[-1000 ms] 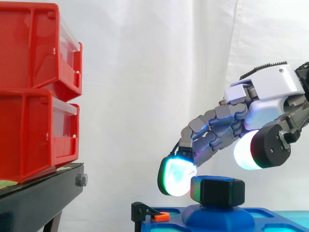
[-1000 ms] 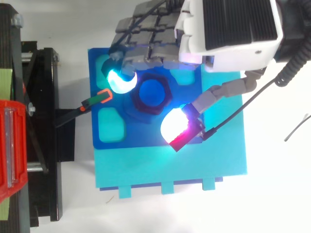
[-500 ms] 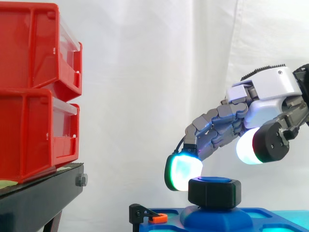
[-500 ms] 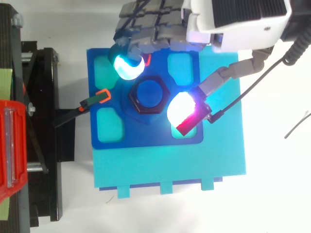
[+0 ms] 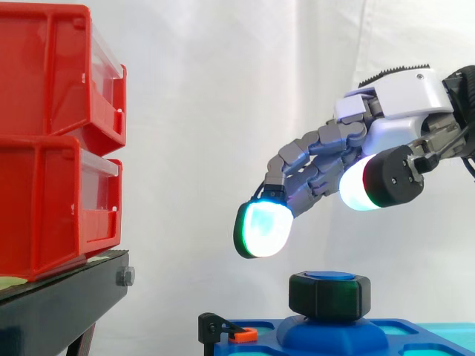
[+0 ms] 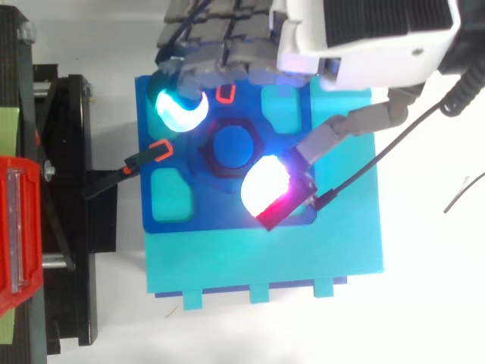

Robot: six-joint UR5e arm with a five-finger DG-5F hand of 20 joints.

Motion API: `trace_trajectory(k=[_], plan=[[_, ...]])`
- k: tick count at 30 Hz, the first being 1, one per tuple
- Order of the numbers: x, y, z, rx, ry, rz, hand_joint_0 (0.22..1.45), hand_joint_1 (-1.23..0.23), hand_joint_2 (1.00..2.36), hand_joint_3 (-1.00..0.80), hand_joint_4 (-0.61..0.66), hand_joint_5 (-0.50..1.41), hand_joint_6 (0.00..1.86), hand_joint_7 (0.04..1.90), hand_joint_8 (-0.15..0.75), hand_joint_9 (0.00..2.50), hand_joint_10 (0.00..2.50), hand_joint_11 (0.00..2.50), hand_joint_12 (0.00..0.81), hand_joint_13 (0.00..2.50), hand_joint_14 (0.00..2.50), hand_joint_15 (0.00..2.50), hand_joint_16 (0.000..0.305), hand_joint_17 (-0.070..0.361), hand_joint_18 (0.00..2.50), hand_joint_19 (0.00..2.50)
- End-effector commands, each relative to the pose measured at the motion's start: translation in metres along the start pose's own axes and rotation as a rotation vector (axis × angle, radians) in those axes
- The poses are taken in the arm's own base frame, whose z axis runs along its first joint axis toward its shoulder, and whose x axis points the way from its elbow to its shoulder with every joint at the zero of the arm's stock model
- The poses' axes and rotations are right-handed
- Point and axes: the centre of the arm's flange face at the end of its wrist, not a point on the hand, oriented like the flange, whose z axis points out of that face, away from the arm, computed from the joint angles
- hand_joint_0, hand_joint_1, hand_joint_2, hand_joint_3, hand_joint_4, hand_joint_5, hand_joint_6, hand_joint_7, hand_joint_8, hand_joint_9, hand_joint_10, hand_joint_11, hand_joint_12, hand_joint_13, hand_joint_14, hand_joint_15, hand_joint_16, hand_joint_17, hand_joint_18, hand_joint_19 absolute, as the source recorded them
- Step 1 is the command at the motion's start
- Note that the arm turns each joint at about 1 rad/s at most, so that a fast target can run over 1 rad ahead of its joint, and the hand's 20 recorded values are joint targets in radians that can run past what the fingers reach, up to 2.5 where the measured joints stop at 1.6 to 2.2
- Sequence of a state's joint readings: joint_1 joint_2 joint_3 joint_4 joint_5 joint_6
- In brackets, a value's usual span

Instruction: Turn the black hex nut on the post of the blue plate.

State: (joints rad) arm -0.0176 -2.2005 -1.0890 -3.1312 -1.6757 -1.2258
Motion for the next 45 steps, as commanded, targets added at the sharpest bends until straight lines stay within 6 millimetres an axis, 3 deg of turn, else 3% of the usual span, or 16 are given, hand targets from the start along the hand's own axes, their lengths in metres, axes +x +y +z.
trace_trajectory(k=[1, 20, 34, 45], plan=[[0.003, 0.015, 0.006, 0.001, -0.012, -0.004, 0.46, -0.49, 1.0, -0.5, 0.24, -0.18, 0.5, 0.83, 0.286, 0.4, 0.0, 0.0, 0.397, 0.33, 0.0, 0.02, 0.053, 0.119, 0.2, 0.17], [0.02, 0.06, 0.018, 0.028, -0.014, -0.012, 0.46, -0.5, 1.0, -0.5, 0.24, -0.18, 0.5, 0.83, 0.286, 0.4, 0.0, 0.0, 0.397, 0.33, 0.0, 0.02, 0.052, 0.118, 0.2, 0.18], [0.039, 0.06, 0.015, 0.04, 0.031, -0.014, 0.46, -0.49, 1.0, -0.5, 0.24, -0.18, 0.5, 0.83, 0.285, 0.4, 0.0, 0.0, 0.396, 0.33, 0.0, 0.02, 0.052, 0.116, 0.2, 0.17], [0.041, 0.058, 0.012, 0.047, 0.04, -0.014, 0.46, -0.49, 1.0, -0.5, 0.24, -0.18, 0.5, 0.84, 0.286, 0.4, 0.0, 0.0, 0.395, 0.33, 0.0, 0.02, 0.051, 0.116, 0.2, 0.17]])
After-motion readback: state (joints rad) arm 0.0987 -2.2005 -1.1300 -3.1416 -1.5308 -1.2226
